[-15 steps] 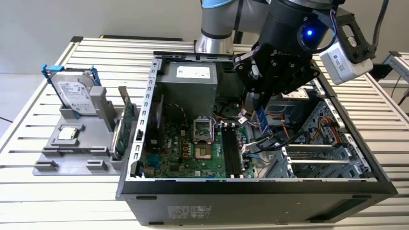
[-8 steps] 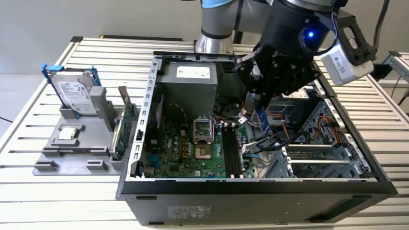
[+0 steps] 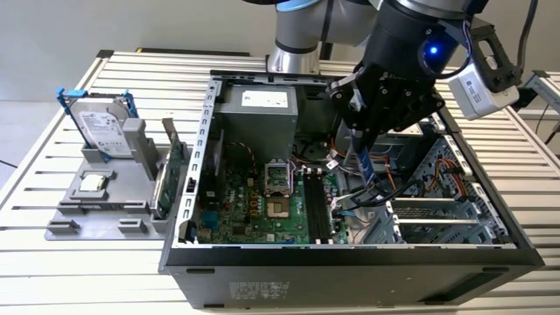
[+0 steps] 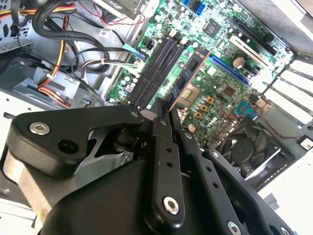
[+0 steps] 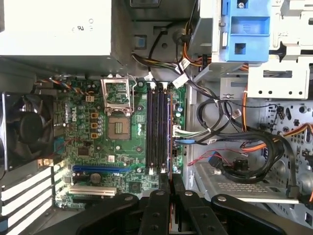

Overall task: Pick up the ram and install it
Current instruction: 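Insert the ram into the slot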

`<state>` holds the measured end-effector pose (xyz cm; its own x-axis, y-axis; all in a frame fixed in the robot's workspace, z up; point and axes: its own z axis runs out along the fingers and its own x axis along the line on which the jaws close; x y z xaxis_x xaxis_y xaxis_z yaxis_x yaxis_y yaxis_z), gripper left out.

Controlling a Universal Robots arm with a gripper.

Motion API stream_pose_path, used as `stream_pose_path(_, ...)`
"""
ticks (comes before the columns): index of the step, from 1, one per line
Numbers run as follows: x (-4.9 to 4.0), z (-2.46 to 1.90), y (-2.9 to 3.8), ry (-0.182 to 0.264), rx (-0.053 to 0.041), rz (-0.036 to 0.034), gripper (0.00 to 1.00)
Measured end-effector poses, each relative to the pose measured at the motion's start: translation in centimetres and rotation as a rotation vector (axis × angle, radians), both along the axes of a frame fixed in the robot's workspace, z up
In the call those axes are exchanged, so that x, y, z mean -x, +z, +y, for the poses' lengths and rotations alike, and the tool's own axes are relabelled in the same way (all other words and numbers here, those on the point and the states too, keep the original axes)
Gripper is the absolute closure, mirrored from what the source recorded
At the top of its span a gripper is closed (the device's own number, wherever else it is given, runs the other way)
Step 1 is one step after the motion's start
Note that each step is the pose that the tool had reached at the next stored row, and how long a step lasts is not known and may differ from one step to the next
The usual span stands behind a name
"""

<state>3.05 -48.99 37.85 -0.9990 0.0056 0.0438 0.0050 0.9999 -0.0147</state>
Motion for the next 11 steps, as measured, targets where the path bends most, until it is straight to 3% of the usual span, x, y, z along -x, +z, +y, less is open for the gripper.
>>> stream_pose_path(11, -1.28, 0.01, -0.24, 0.0, -0.0001, 0.0, 1.0)
